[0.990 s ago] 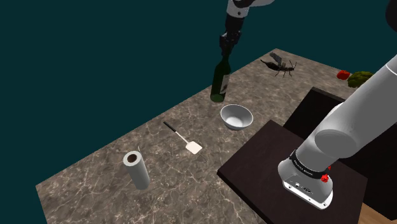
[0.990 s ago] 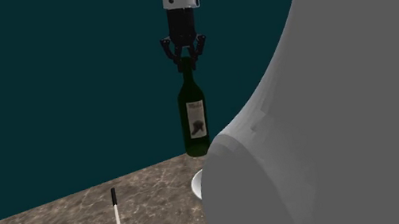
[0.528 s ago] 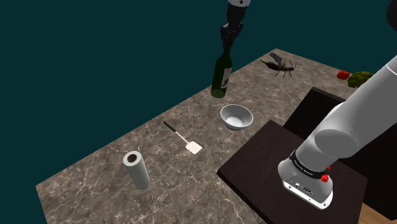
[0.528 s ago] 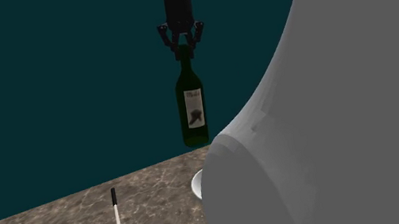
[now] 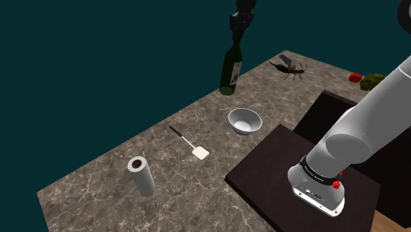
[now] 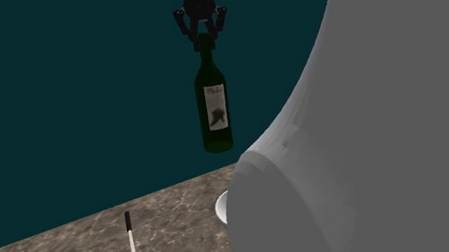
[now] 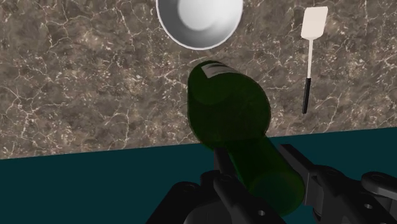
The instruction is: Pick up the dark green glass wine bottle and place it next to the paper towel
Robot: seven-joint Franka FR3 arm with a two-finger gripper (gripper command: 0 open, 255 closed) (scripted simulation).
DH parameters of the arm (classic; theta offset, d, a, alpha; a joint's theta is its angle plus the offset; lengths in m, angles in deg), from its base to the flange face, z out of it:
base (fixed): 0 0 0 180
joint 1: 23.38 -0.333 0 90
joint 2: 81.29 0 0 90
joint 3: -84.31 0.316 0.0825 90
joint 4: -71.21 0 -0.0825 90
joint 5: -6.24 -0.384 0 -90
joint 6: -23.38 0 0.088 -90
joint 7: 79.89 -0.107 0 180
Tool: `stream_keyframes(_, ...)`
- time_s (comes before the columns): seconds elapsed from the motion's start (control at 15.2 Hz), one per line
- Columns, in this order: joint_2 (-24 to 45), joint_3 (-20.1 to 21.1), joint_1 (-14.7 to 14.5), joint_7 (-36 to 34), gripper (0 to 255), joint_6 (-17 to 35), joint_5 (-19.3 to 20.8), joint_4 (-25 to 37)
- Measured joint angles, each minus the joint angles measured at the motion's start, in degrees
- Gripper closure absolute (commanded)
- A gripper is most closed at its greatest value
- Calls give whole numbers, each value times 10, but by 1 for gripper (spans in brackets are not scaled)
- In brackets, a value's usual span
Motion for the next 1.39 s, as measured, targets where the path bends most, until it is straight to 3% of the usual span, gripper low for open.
stream_keyframes(1.12, 38, 1, -2, -3, 255, -139, -2, 177)
stream_keyframes(1.39, 25, 27, -25, -51, 255, -137, 1, 163)
